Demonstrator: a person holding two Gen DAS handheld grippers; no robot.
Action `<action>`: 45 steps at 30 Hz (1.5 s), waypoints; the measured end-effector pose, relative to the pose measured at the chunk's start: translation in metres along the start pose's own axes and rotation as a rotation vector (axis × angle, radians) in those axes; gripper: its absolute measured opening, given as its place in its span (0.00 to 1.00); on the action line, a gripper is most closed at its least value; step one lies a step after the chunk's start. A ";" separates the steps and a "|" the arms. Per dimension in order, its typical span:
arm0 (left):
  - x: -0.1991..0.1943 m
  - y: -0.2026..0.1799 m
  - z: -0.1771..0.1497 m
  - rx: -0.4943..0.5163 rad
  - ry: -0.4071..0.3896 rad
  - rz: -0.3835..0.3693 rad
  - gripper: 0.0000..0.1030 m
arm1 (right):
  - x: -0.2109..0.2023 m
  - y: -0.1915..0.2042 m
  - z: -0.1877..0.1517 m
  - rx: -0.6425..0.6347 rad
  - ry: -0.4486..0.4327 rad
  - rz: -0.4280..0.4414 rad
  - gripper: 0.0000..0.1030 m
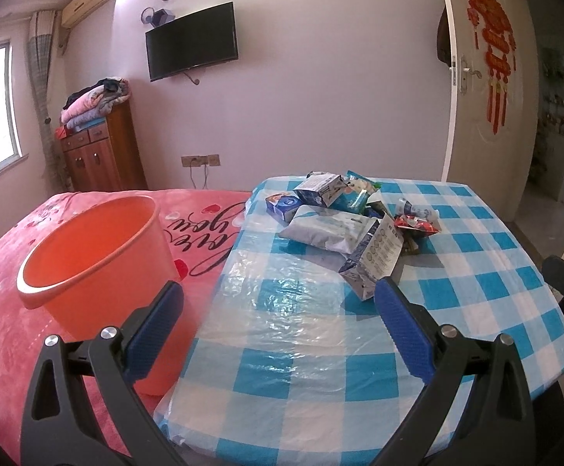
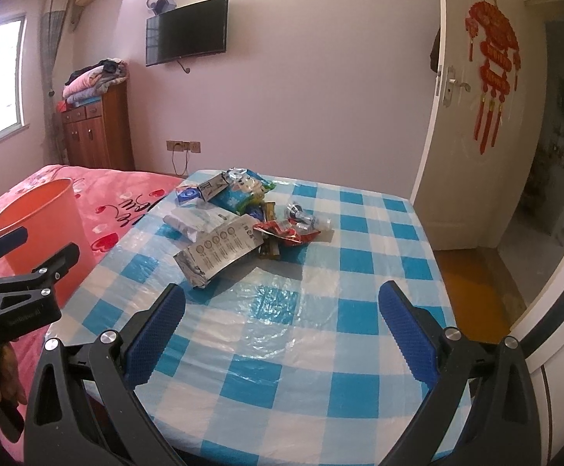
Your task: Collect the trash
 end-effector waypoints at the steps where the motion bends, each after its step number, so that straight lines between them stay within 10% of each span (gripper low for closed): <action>1: 0.001 0.000 0.000 -0.001 0.002 0.000 0.96 | 0.000 0.000 0.000 0.000 0.000 0.000 0.96; 18: 0.051 -0.023 -0.021 0.039 0.124 -0.028 0.96 | 0.056 -0.025 -0.014 0.061 0.089 0.055 0.96; 29: 0.102 -0.082 -0.022 0.139 0.202 -0.185 0.96 | 0.130 -0.059 -0.030 0.203 0.244 0.134 0.96; 45: 0.172 -0.141 0.002 0.436 0.178 -0.021 0.96 | 0.204 -0.096 0.008 0.446 0.299 0.275 0.96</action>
Point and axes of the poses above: each gripper's, at about its wrist camera, not at the fingertips, and x roughly the way its jaws point, y to its left, z to its top, the point moved 8 cm from there along x, roughly the way its jaws point, and after that the axes turned 1 degree about x, right-handed, at the moved point
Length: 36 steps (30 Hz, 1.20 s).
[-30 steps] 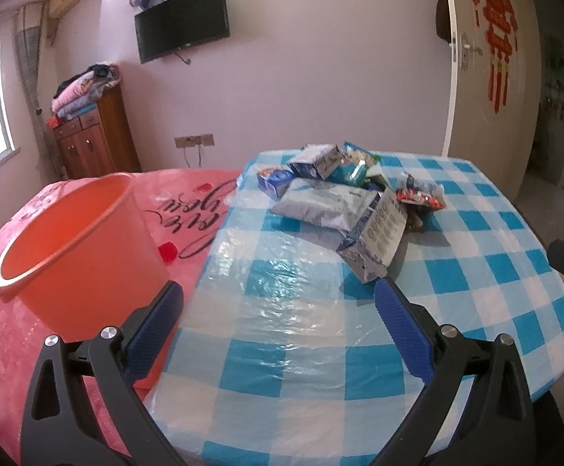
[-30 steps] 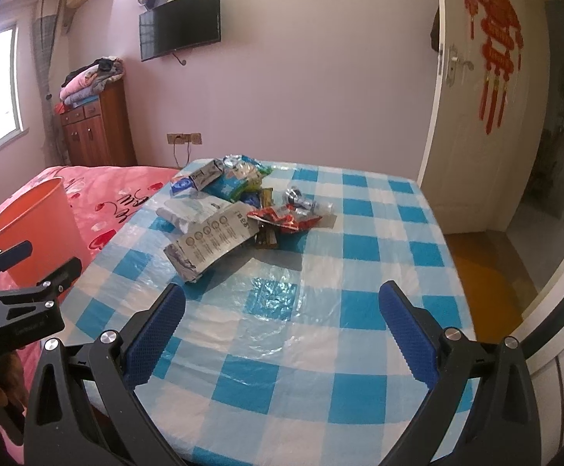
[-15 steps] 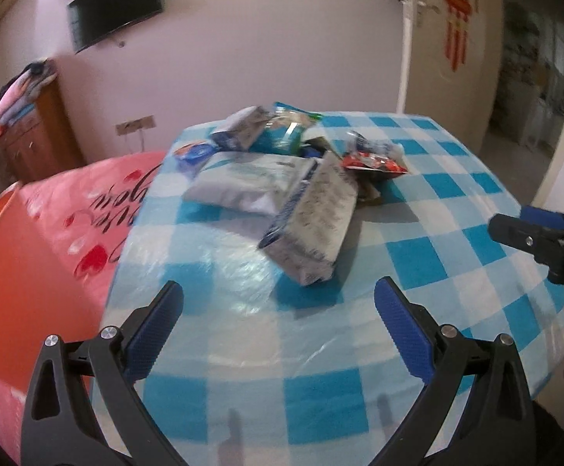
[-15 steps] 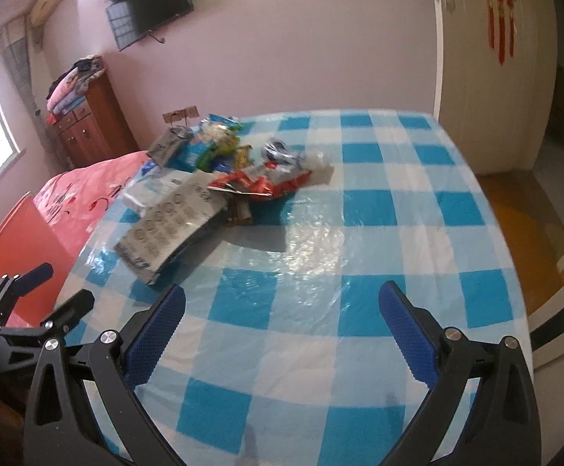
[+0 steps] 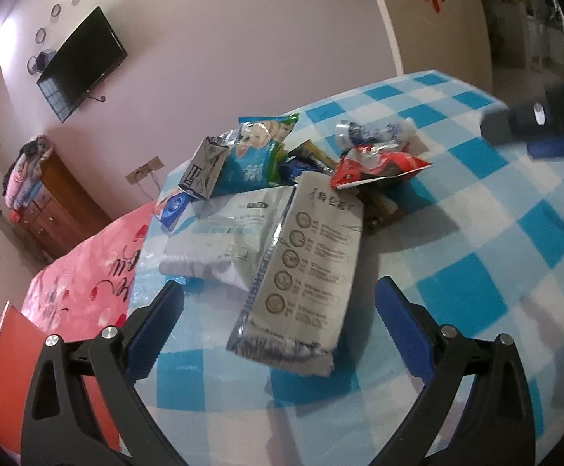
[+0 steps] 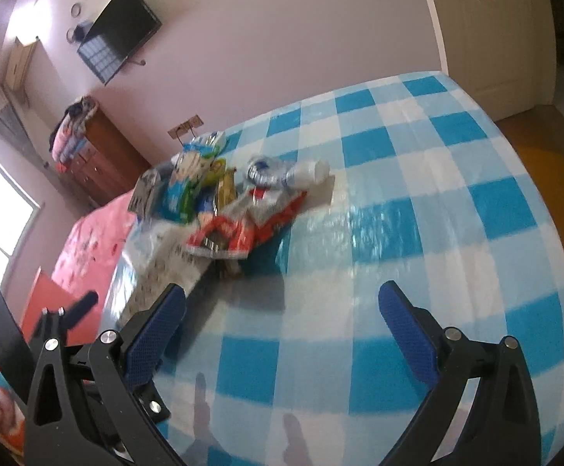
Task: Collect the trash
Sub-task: 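Grasp the white plastic bottle with the right tool while the left tool grasps the white milk carton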
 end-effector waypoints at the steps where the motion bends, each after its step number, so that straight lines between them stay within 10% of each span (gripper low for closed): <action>1: 0.002 0.000 0.001 0.003 0.001 0.008 0.96 | 0.004 -0.002 0.008 0.003 -0.004 -0.002 0.95; 14: 0.017 -0.003 0.013 0.011 -0.001 0.042 0.73 | 0.071 0.038 0.084 -0.327 0.000 -0.019 0.91; 16: 0.018 -0.004 0.013 0.006 0.001 0.045 0.68 | 0.085 0.041 0.086 -0.376 0.024 -0.035 0.78; 31: 0.018 0.004 0.014 -0.123 0.014 -0.049 0.31 | 0.142 0.023 0.077 -0.428 0.171 -0.006 0.86; 36: 0.018 0.007 0.014 -0.165 0.021 -0.084 0.30 | 0.135 0.025 0.075 -0.414 0.166 0.018 0.63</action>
Point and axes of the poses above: each gripper's, at about its wrist camera, not at the fingertips, and x roughly the way its jaws point, y to its left, z to its top, the point moved 8 cm from there along x, roughly the way its jaws point, and after that the axes turned 1 degree about x, right-handed, at the moved point
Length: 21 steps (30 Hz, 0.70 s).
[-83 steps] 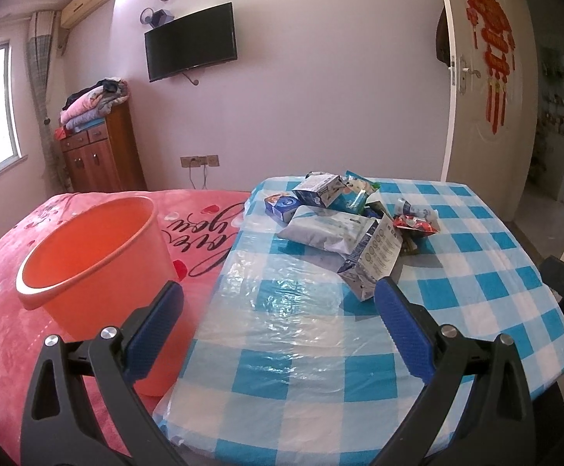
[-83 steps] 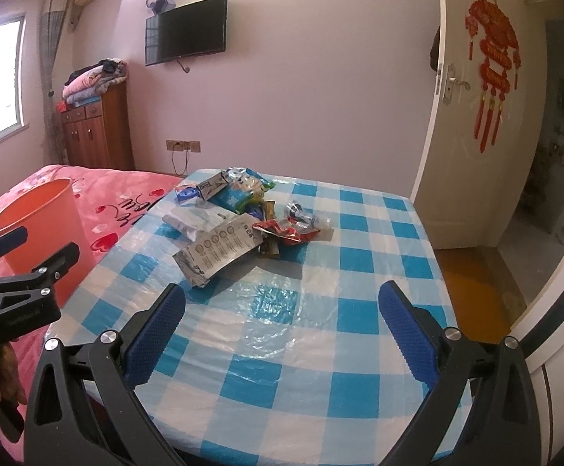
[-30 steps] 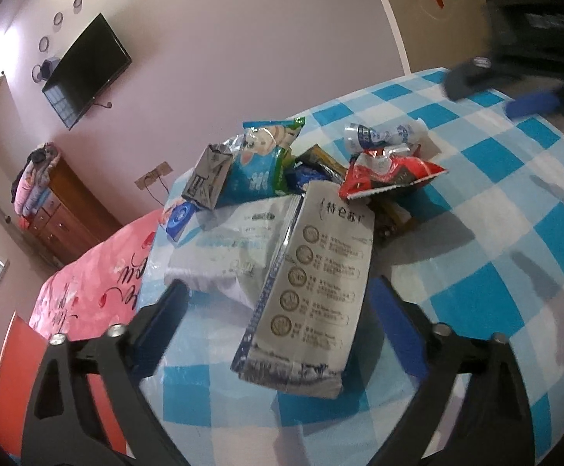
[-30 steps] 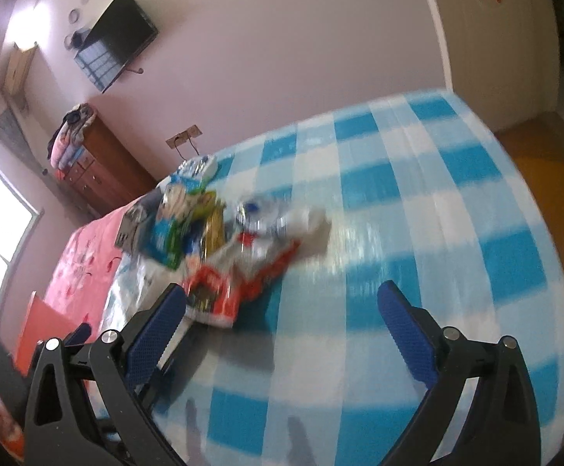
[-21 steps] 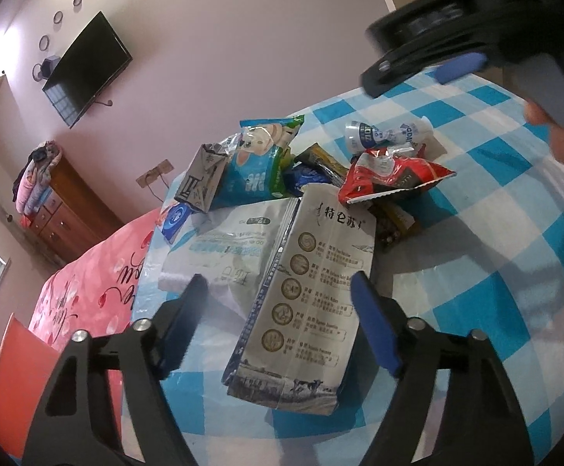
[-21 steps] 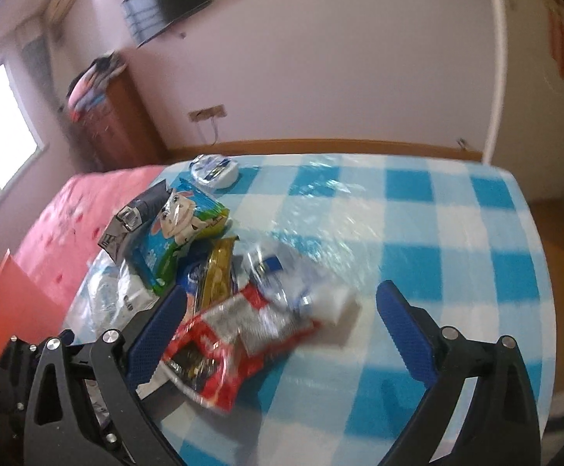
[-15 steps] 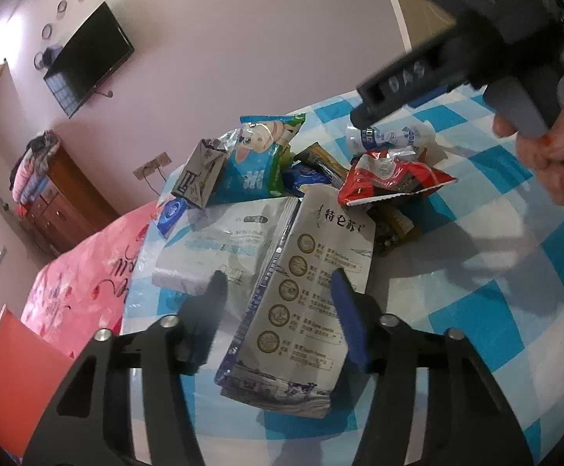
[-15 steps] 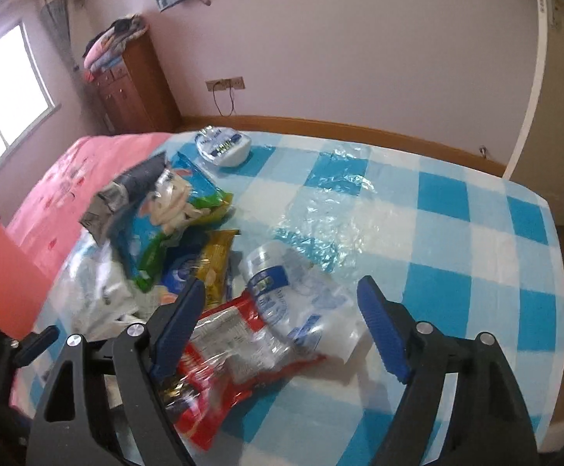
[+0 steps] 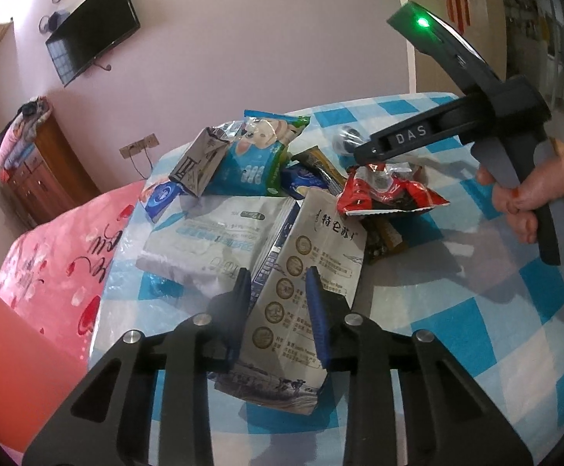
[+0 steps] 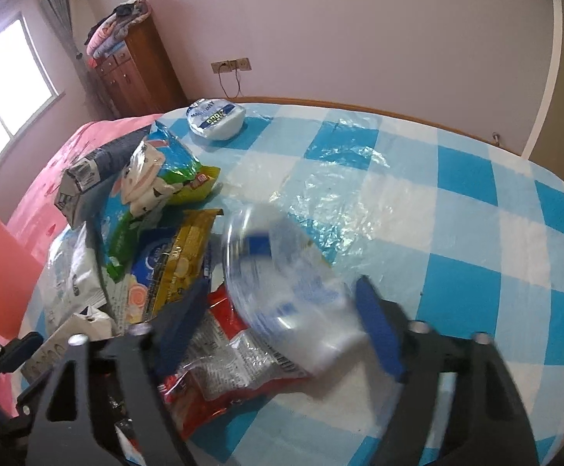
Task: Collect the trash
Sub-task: 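Grasp the white plastic bottle with the right tool while the left tool grasps the white milk carton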
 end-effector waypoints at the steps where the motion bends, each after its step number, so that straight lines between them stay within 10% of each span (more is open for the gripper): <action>1: 0.001 0.001 0.000 -0.008 0.003 -0.008 0.30 | -0.001 0.001 -0.001 0.004 0.002 0.005 0.57; 19: 0.001 0.019 -0.010 -0.140 0.008 -0.138 0.21 | -0.060 0.008 -0.028 0.098 -0.137 -0.039 0.34; 21: 0.000 0.018 -0.013 -0.120 0.015 -0.151 0.36 | -0.070 0.009 -0.033 0.119 -0.153 -0.038 0.33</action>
Point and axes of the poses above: each gripper's, at about its wrist camera, not at the fingertips, and x roughly the way its jaws point, y to its left, z to its top, the point moved 8 cm from there along x, roughly the way its jaws point, and after that the axes turned 1 degree about x, right-handed, at the moved point
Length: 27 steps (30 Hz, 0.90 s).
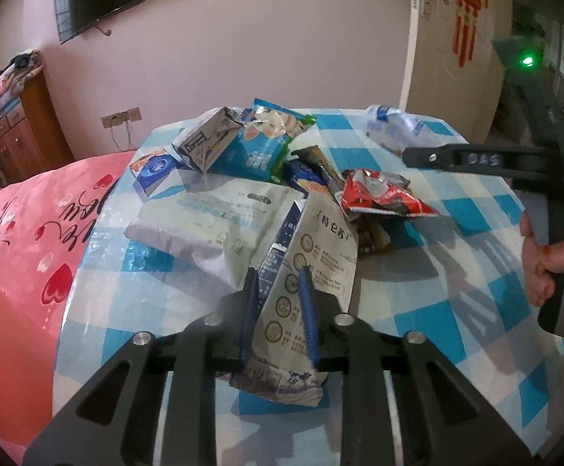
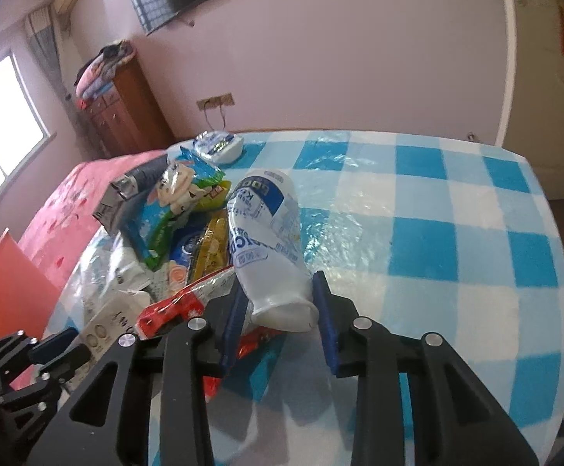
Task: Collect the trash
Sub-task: 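Grasp the white plastic bottle with the right tool while the left tool grasps the white milk carton, then lift the white milk carton with the left tool while the right tool holds the bottle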
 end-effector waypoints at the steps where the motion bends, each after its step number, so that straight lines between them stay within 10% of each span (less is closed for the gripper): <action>1: -0.002 -0.003 -0.001 0.011 0.003 -0.001 0.44 | -0.004 0.000 -0.003 0.009 -0.006 0.002 0.33; 3: -0.004 -0.011 -0.003 0.060 0.003 -0.005 0.67 | -0.015 0.002 -0.010 0.026 -0.019 0.008 0.33; 11: 0.010 -0.030 -0.007 0.232 0.011 0.103 0.70 | -0.047 0.010 -0.037 0.055 -0.045 0.012 0.32; 26: -0.012 -0.005 -0.007 0.024 -0.004 0.015 0.48 | -0.066 0.043 -0.062 0.074 -0.019 0.083 0.31; 27: -0.015 0.000 -0.007 0.005 -0.007 0.011 0.14 | -0.066 0.046 -0.063 0.074 -0.015 0.089 0.31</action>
Point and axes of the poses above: each gripper's, at about its wrist camera, not at the fingertips, and x roughly the way its jaws point, y to its left, z to its top, the point moved 8 cm from there along x, roughly the way its jaws point, and after that the axes turned 1 degree about x, right-handed, at the moved point
